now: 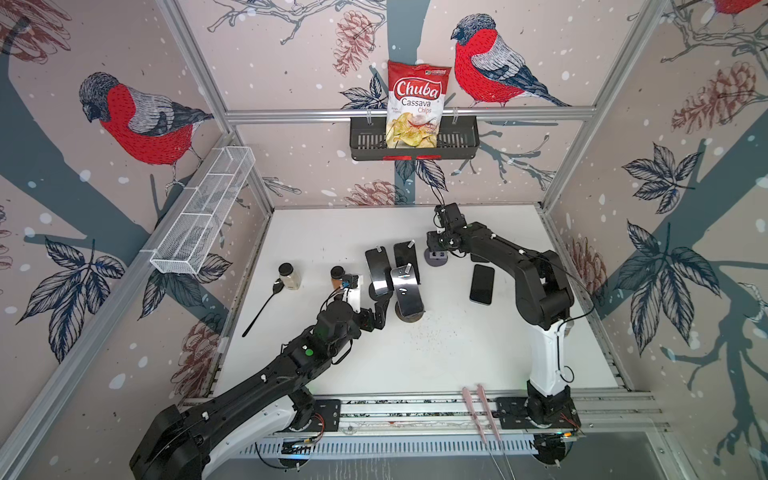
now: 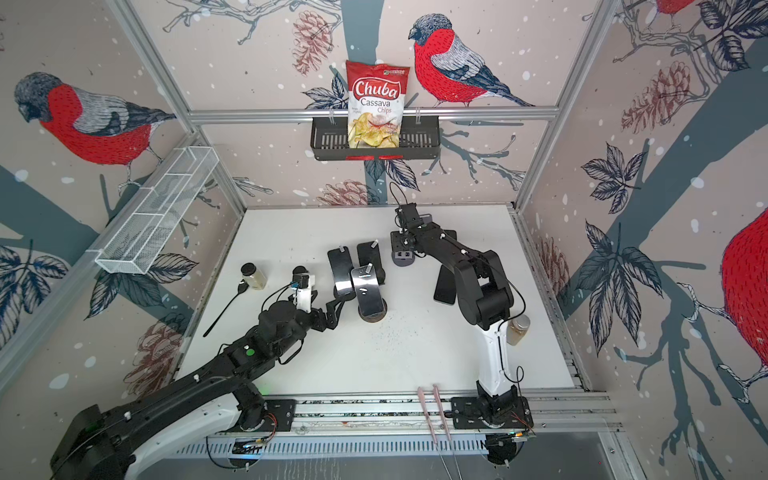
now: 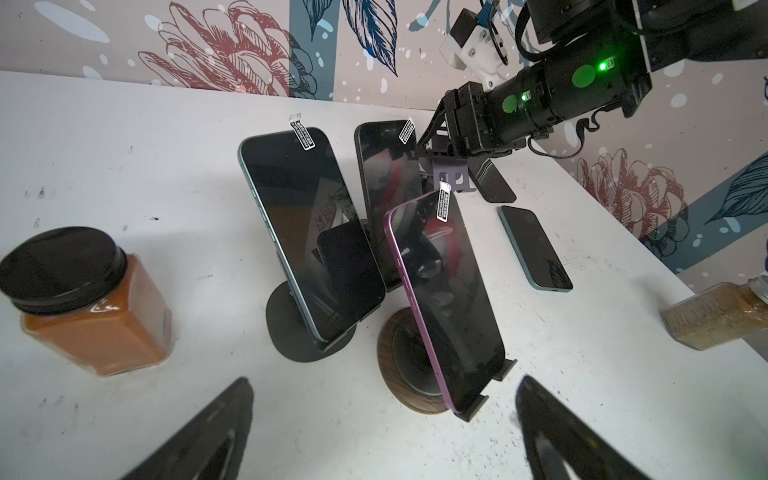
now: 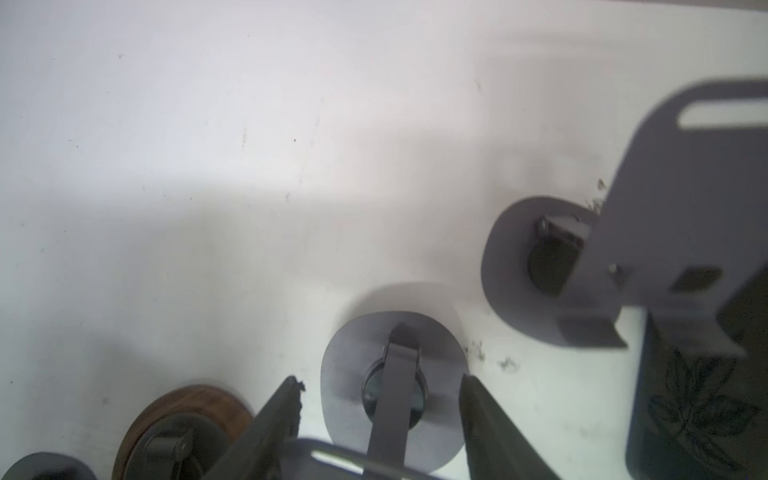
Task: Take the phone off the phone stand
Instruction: 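Carry the grey stand beside the other grey stand and set it down, then open the right gripper and move it back toward the phone row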
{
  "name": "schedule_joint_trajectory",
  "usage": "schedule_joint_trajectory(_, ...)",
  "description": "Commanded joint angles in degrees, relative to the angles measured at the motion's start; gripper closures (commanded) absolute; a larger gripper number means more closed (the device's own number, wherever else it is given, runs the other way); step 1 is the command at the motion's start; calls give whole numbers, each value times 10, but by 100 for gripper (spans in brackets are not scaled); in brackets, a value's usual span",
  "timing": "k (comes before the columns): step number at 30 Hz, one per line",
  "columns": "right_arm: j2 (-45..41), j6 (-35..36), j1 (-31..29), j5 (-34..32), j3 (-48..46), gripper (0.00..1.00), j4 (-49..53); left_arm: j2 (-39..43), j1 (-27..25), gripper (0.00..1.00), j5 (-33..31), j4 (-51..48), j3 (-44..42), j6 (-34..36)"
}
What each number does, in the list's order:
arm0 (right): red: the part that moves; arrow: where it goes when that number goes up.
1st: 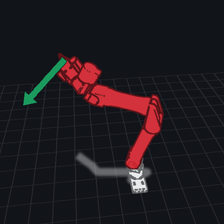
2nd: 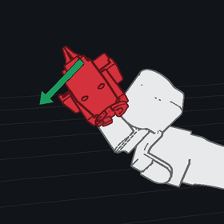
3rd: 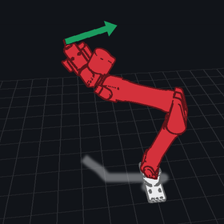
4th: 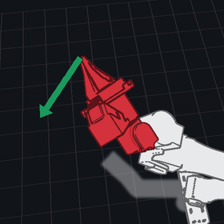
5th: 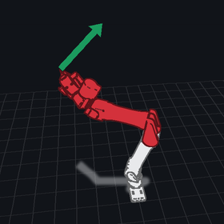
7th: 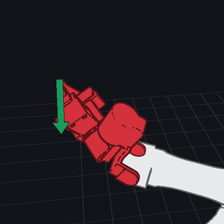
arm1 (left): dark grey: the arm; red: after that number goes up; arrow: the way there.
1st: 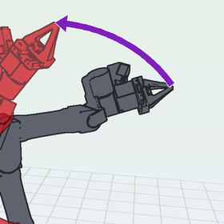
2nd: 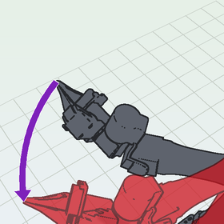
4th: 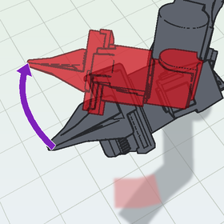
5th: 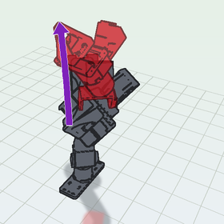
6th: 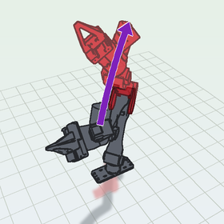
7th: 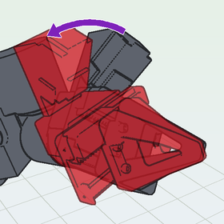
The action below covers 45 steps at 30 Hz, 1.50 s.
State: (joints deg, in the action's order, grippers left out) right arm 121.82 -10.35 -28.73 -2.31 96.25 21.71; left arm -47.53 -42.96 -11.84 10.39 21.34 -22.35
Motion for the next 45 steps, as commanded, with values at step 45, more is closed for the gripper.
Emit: schedule_joint_trajectory(45,-172,-8,-31,-24,-53,4,-8,6,0,3,-14,-27,20,-8)
